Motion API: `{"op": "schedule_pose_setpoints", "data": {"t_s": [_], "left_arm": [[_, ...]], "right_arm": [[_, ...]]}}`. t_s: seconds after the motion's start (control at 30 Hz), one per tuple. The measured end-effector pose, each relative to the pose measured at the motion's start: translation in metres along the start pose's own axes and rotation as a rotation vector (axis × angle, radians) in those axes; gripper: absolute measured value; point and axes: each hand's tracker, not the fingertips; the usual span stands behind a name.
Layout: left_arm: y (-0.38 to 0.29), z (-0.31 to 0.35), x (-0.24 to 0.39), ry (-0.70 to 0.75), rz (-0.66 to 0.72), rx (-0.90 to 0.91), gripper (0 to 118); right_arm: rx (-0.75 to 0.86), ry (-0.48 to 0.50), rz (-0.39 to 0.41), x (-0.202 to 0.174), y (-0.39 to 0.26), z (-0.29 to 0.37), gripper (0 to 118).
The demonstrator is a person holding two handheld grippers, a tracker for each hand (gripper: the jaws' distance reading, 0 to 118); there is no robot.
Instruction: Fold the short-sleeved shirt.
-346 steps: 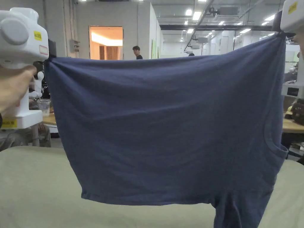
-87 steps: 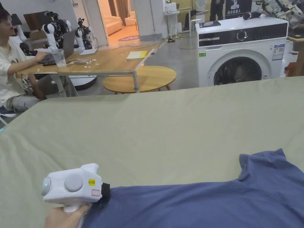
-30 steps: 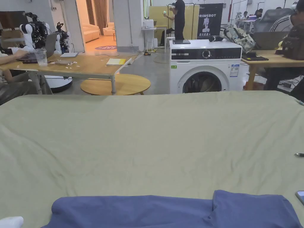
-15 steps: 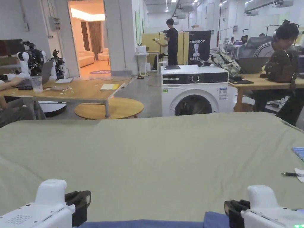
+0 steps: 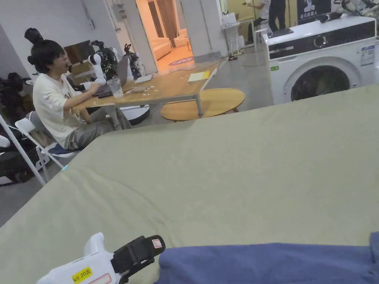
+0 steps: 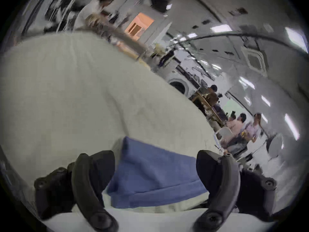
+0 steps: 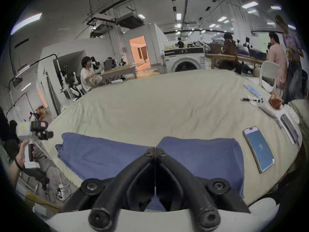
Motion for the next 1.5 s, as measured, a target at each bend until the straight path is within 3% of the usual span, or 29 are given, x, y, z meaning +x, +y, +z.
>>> {"op": "schedule_pose_setpoints", "data": {"t_s": [0.13,0.2,0.3,0.4,0.43,0.47,0.57,0.7,0.83,0.9,1.0,1.13,1.27,1.33,1.37,1.4,1.43,1.47,1.5], "left_arm": [[-0.005,-0.037,-0.054,0.000,0.155,-0.085,99],[-0.011,-0.054,-0.073,-0.025,0.237,-0.118,85],[-0.020,-0.067,-0.065,-0.143,0.299,-0.092,74],[-0.030,-0.091,-0.061,-0.175,0.363,-0.169,41],[-0.037,-0.094,-0.053,-0.152,0.345,-0.169,9],[-0.042,-0.095,-0.046,-0.133,0.335,-0.173,4],[-0.034,-0.073,-0.035,-0.124,0.356,-0.063,4],[0.003,-0.024,-0.010,-0.123,0.253,0.046,4],[0.034,0.038,0.055,0.126,-0.058,0.185,4],[0.029,0.041,0.097,0.167,-0.238,0.162,4],[0.002,0.009,0.155,0.141,-0.373,0.081,4],[-0.058,-0.088,0.188,0.163,-0.503,-0.169,4],[-0.092,-0.164,0.175,0.197,-0.471,-0.309,4],[-0.098,-0.171,0.177,0.119,-0.415,-0.285,4],[-0.095,-0.167,0.178,0.040,-0.408,-0.269,11],[-0.093,-0.162,0.179,-0.026,-0.374,-0.236,30],[-0.087,-0.155,0.178,-0.103,-0.304,-0.209,68],[-0.080,-0.150,0.177,-0.144,-0.244,-0.212,85],[-0.073,-0.142,0.175,-0.178,-0.210,-0.188,81]], "right_arm": [[-0.035,-0.022,-0.018,0.002,-0.006,0.000,0],[-0.052,-0.037,-0.008,0.002,-0.007,0.001,0],[-0.060,-0.045,-0.009,0.002,-0.007,0.004,0],[-0.055,-0.039,-0.037,0.003,-0.005,0.007,0],[-0.053,-0.035,-0.046,0.003,-0.005,0.007,0],[-0.053,-0.036,-0.049,0.003,-0.005,0.007,0],[-0.061,-0.038,-0.027,0.002,-0.004,0.008,0],[-0.058,-0.020,-0.032,0.004,-0.004,0.012,0],[-0.044,-0.012,-0.028,0.003,-0.004,0.022,0],[-0.025,0.011,-0.034,0.002,-0.002,0.027,0],[-0.017,0.049,-0.057,-0.001,0.002,0.026,0],[-0.004,0.074,-0.052,-0.009,0.002,0.030,0],[-0.005,0.068,-0.041,-0.004,-0.007,0.041,0],[-0.009,0.052,-0.039,-0.001,-0.012,0.044,0],[-0.016,0.041,-0.042,0.002,-0.015,0.044,0],[-0.025,0.033,-0.053,0.006,-0.017,0.042,0],[-0.039,0.026,-0.075,0.011,-0.018,0.040,0],[-0.049,0.027,-0.099,0.013,-0.020,0.038,0],[-0.052,0.033,-0.110,0.016,-0.022,0.038,0]]}}
